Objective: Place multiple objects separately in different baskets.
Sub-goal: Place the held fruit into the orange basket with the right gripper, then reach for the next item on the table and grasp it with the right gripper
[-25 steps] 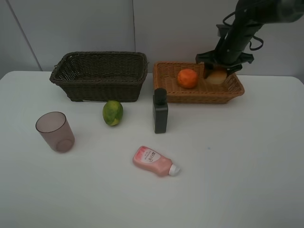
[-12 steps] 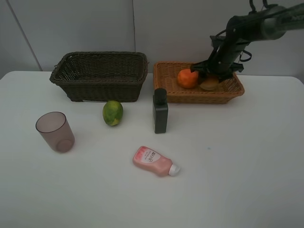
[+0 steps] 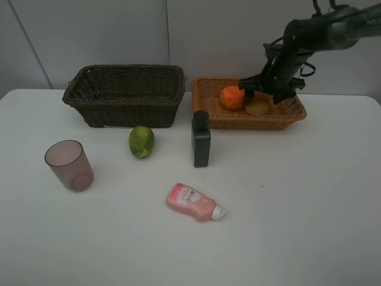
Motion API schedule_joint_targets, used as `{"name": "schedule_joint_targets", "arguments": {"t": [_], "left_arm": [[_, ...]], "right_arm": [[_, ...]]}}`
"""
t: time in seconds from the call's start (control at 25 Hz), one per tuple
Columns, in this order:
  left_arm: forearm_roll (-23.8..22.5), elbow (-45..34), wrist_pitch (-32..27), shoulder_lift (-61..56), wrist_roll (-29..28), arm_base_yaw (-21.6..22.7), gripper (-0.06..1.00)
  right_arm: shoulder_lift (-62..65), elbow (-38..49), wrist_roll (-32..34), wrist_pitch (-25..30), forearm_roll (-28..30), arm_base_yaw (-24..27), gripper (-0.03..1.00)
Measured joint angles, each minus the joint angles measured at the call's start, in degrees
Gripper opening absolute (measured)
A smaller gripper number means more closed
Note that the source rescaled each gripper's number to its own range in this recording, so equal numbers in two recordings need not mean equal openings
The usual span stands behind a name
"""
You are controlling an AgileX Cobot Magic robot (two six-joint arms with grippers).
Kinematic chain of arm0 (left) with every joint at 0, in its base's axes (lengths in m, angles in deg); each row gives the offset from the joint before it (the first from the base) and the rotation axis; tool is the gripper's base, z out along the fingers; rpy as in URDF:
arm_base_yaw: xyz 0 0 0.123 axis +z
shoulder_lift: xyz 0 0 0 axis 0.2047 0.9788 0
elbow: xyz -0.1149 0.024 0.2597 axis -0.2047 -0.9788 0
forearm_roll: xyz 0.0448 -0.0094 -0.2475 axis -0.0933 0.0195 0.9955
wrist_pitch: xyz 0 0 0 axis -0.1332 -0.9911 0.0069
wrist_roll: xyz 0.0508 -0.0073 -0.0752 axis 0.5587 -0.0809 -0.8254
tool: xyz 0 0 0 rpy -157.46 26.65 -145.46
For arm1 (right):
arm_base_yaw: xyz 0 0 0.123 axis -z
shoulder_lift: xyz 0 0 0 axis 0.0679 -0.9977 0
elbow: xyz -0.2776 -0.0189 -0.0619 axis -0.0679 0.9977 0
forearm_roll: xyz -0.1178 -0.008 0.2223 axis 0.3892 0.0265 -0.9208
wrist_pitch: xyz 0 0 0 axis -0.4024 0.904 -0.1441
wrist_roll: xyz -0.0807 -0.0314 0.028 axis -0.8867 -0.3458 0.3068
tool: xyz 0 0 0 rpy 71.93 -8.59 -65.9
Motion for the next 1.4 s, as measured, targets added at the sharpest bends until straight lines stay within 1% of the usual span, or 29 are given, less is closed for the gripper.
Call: {"name": "schedule_joint_targets", "arguments": {"t": [0.12, 0.24, 0.48, 0.56, 0.72, 0.92, 1.08, 1.24, 1.4], "left_arm": [[0.0, 0.0, 0.0, 0.0, 0.0, 0.0, 1.0], [0.0, 0.0, 0.0, 0.0, 0.0, 0.0, 1.0], [0.0, 0.0, 0.0, 0.0, 0.0, 0.0, 1.0], [0.0, 0.0, 0.0, 0.0, 0.0, 0.0, 1.0], [0.0, 0.0, 0.0, 0.0, 0.0, 0.0, 1.0], [0.0, 0.0, 0.0, 0.0, 0.0, 0.0, 1.0], [0.0, 0.0, 0.0, 0.0, 0.0, 0.0, 1.0], [0.0, 0.0, 0.0, 0.0, 0.0, 0.0, 1.0], [0.0, 0.0, 0.0, 0.0, 0.0, 0.0, 1.0]], "right_arm": [[2.2, 0.0, 0.0, 0.8, -0.1, -0.5, 0.84], [5.4, 0.0, 0.0, 3.2, -0.2, -1.4, 0.84], [11.0, 0.6, -0.1, 12.7, -0.1, -4.9, 0.84], [12.9, 2.3, -0.1, 14.7, -0.2, -6.4, 0.84], [18.1, 8.7, 0.1, 15.7, -0.3, -8.8, 0.84], [28.5, 20.1, 1.2, 13.7, -1.0, -10.7, 0.84], [37.0, 28.3, 1.4, 13.4, -1.7, -9.6, 0.84], [45.6, 34.6, 1.4, 13.6, -1.8, -4.6, 0.84], [54.9, 41.2, 1.4, 15.1, -1.7, 0.7, 0.84]]}}
